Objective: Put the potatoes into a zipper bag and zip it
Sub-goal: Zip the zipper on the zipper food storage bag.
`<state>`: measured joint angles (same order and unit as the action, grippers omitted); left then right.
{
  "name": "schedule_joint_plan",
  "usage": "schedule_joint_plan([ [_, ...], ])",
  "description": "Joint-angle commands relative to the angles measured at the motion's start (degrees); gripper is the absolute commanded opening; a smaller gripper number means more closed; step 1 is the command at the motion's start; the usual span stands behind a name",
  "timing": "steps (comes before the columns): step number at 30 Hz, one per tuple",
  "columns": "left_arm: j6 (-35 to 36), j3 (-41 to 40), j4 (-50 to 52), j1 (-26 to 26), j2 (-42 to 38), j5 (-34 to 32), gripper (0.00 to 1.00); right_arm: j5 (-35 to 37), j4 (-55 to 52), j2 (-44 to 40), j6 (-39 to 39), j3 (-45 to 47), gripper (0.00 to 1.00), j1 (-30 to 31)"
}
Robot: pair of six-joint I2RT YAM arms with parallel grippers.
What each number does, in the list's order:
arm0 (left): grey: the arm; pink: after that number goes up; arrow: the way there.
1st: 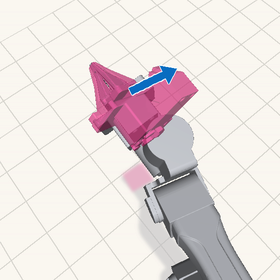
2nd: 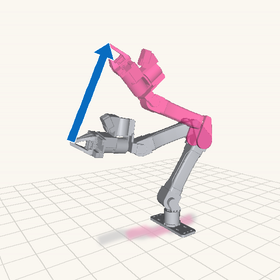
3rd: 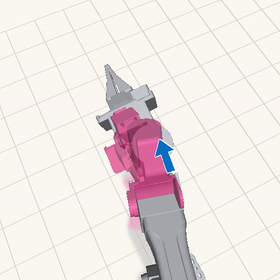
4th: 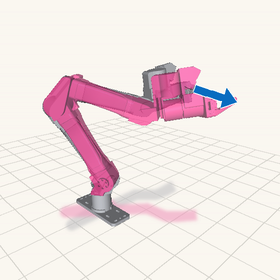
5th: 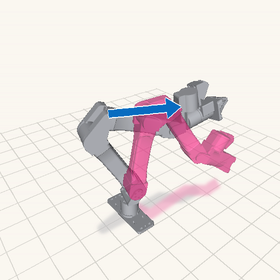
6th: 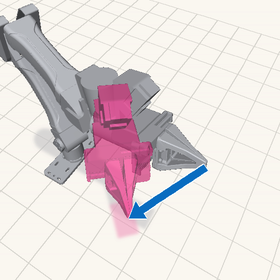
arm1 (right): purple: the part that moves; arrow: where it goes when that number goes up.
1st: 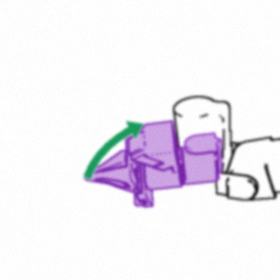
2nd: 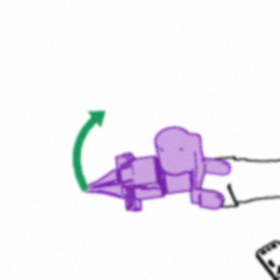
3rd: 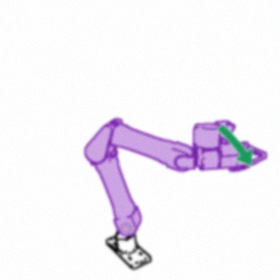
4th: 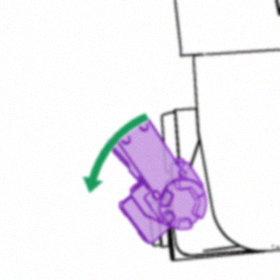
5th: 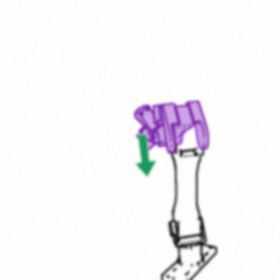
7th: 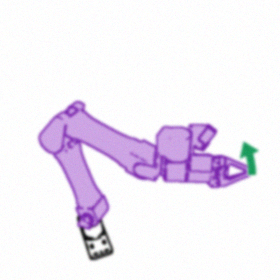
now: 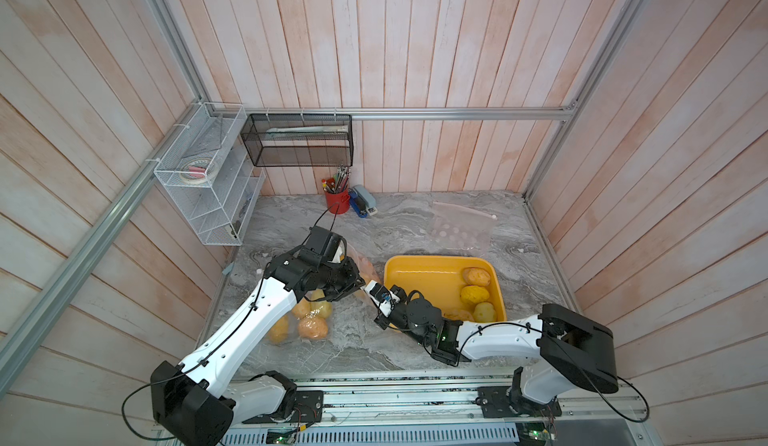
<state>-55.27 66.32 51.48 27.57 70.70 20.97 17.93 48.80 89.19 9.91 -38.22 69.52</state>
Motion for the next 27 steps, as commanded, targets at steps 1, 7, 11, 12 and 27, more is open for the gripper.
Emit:
schedule_joint_plan([
  [1, 3.5, 2.0, 0.9, -3.1, 0.6, -6.2, 0.0, -0.5, 0.5, -1.3, -1.3, -0.7, 0.0, 0.8],
  [7, 6.5, 4.1, 1.2, -5.8, 1.0, -8.4, 0.0, -0.9, 1.1, -2.9, -1.8, 0.3, 0.0, 0.8],
  [11, 7.9, 5.4, 1.1, -7.2, 1.0, -11.6, 0.0, -0.6, 1.5, -4.0, -2.2, 1.0, 0.0, 0.9],
  [12, 8.0, 5.5, 1.0, -7.6, 1.0, -12.7, 0.0, -0.6, 1.6, -4.3, -2.3, 1.3, 0.0, 0.8],
  [27, 8.4, 3.5, -2.6, -16.1, -0.3, -26.5, 0.0, 0.5, 3.0, -7.3, -4.0, 3.7, 0.0, 0.8],
])
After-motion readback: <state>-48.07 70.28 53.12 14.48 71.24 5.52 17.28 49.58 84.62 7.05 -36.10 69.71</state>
